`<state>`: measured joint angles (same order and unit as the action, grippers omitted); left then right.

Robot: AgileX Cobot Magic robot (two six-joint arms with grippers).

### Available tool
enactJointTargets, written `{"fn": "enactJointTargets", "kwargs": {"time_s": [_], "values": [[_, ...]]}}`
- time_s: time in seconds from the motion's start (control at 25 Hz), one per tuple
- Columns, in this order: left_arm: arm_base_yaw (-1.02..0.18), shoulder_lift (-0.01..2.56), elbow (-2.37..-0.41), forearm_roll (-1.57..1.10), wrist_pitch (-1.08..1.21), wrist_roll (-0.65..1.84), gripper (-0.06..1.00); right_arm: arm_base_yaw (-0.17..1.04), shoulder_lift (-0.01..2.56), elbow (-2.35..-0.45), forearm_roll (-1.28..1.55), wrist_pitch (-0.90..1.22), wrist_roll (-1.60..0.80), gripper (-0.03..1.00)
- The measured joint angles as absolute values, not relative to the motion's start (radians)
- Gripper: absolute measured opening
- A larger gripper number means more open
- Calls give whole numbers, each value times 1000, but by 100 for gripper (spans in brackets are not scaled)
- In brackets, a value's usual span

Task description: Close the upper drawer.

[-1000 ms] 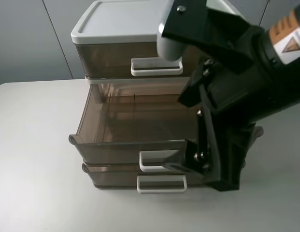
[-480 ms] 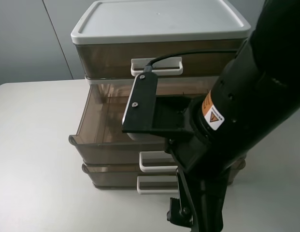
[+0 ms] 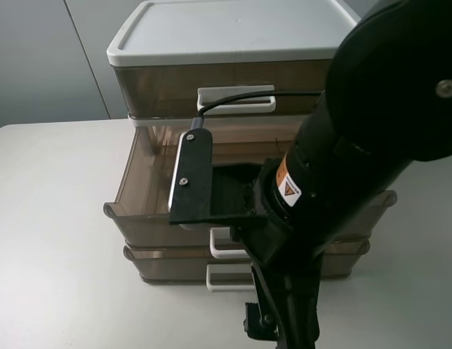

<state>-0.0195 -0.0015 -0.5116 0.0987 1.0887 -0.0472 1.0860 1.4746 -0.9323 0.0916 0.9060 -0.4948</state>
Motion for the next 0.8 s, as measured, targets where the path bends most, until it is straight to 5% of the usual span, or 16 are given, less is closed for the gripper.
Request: {"fn": "enactJointTargets", "kwargs": {"time_s": [0.8], "values": [[-19,-1,-512,99,1089,-47,74,1090,1555,-932,19,785,-630,70]]}}
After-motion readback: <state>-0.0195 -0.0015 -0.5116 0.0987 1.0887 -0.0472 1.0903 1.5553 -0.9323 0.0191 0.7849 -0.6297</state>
